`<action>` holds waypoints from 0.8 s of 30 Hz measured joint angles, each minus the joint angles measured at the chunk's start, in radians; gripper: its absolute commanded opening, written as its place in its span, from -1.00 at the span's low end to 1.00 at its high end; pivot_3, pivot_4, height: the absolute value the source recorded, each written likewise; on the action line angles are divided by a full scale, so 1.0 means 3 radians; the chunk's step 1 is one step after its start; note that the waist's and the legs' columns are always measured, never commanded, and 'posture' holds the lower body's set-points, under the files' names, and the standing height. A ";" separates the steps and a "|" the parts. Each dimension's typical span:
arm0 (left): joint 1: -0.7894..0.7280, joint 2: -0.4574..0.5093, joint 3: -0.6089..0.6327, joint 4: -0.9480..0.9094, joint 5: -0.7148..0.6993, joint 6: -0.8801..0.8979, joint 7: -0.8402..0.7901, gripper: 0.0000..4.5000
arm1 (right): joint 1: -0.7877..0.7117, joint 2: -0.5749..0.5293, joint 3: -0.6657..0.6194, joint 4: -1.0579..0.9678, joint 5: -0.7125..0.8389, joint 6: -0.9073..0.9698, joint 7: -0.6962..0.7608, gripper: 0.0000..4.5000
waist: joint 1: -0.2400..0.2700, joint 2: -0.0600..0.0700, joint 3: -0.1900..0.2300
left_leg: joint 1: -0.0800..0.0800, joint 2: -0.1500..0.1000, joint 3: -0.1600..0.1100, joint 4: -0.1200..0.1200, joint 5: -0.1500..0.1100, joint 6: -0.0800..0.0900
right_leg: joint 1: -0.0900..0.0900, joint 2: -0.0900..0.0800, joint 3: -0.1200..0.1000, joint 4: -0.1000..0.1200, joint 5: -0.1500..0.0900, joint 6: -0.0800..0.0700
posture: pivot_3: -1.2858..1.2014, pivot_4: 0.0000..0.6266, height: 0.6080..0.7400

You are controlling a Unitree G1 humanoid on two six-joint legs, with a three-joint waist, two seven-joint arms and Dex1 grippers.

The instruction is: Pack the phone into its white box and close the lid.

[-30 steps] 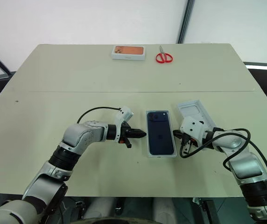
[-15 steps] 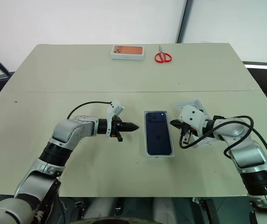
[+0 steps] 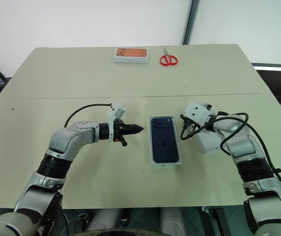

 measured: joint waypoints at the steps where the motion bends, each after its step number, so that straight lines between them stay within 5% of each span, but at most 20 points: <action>1: 0.0009 -0.0007 0.0043 -0.0042 -0.0012 -0.0001 0.0020 -1.00 | -0.0012 0.0015 0.0016 0.0047 -0.0038 -0.0007 -0.0040 -0.97 | 0.0001 0.0000 0.0000 | 0.0000 0.0000 0.0000 0.0000 0.0000 0.0000 | 0.0000 0.0000 0.0000 0.0000 0.0000 0.0000 | 0.03 -0.52 1.00; 11: 0.0188 0.0112 0.0185 -0.0199 -0.0020 -0.0280 -0.0019 -1.00 | -0.0003 0.0025 -0.0028 0.0074 -0.0028 0.0133 -0.0121 -0.97 | -0.0003 0.0001 0.0000 | 0.0000 0.0000 0.0000 -0.0001 -0.0001 0.0001 | -0.0002 0.0000 0.0001 0.0001 0.0000 0.0000 | 0.03 -0.52 1.00; 14: 0.0184 0.0202 0.0271 -0.0188 -0.0084 -0.0300 -0.0109 -0.64 | 0.0089 0.0034 -0.0241 -0.0339 0.0381 0.0623 0.0077 -0.60 | -0.0005 0.0001 0.0000 | 0.0000 0.0001 -0.0001 -0.0001 -0.0004 0.0007 | -0.0001 0.0000 0.0001 0.0001 0.0000 0.0000 | 0.03 -0.52 1.00; 21: 0.0229 0.0551 0.0408 -0.0072 -0.0144 -0.0625 -0.0603 0.98 | 0.0446 -0.0213 -0.0579 -0.1315 0.0875 0.1644 0.0176 0.99 | -0.0001 0.0002 0.0000 | 0.0000 0.0000 -0.0001 -0.0001 -0.0008 0.0013 | -0.0002 -0.0001 0.0001 0.0000 0.0000 0.0000 | 0.03 -0.52 1.00; 24: 0.0283 0.0675 0.0444 0.0042 -0.0142 -0.0811 -0.0838 1.00 | 0.0618 -0.0297 -0.0747 -0.1569 0.0939 0.2065 0.0066 1.00 | 0.0001 0.0002 0.0000 | 0.0000 0.0001 -0.0001 -0.0001 -0.0008 0.0013 | -0.0002 -0.0002 0.0001 0.0001 0.0000 -0.0001 | 0.03 -0.52 1.00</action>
